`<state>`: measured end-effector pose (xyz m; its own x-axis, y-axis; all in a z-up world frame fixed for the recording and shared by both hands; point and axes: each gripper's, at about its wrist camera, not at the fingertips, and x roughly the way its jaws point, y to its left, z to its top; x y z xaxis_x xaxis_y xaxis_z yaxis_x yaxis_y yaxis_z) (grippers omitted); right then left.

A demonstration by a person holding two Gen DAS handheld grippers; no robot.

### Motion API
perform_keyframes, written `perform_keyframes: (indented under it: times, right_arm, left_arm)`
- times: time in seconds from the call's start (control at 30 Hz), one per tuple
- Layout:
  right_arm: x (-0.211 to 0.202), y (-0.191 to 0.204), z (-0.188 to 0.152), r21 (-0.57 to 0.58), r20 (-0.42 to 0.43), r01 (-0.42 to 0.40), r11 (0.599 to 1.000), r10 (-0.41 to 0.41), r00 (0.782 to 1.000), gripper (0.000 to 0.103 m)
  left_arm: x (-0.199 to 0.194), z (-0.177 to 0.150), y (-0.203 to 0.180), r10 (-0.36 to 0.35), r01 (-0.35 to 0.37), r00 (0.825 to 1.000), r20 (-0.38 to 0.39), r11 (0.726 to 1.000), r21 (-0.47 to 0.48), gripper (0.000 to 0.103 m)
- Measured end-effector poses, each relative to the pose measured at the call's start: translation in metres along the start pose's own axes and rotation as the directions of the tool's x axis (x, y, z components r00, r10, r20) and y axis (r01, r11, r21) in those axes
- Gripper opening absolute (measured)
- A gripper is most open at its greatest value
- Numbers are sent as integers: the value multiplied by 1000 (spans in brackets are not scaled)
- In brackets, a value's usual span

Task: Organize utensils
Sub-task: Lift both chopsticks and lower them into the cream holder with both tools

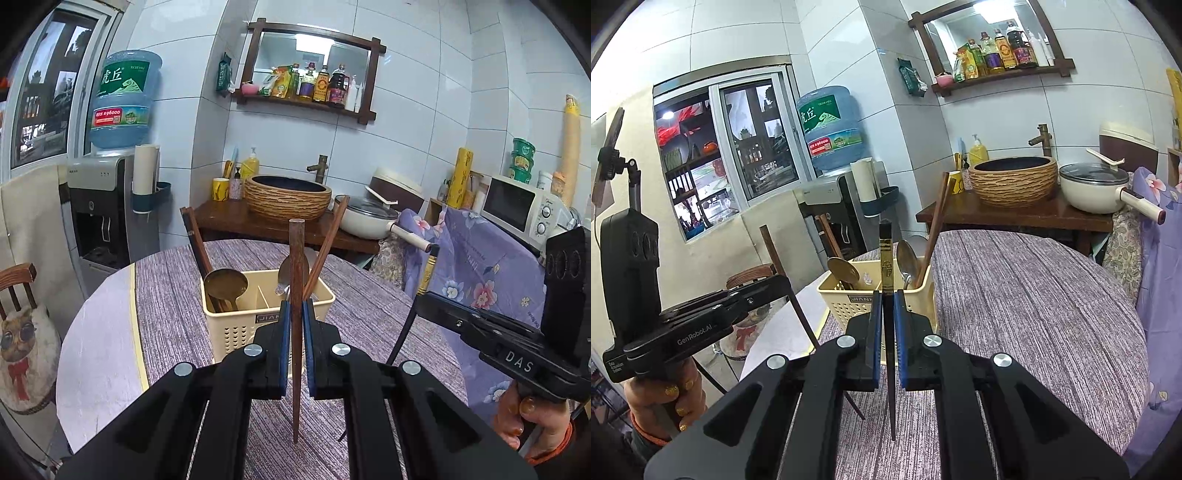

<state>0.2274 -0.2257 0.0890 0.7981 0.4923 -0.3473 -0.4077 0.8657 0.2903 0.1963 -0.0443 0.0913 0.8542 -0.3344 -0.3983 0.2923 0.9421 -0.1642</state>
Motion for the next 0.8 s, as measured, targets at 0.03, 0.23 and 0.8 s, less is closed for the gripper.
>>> perform_keyframes:
  times: [0.03, 0.23, 0.8]
  right_arm:
    - [0, 1, 4, -1, 0, -2, 1000, 2, 1000, 8]
    - [-1, 9, 42, -13, 29, -43, 999, 44, 999, 8]
    - [53, 35, 132, -94, 102, 58, 994, -48, 994, 8]
  left_arm:
    - [-1, 3, 1, -8, 8, 1000, 2, 1000, -4, 8]
    - [-15, 40, 3, -21, 21, 998, 54, 1000, 13, 8]
    - [18, 119, 18, 92, -94, 986, 137, 996, 5, 8]
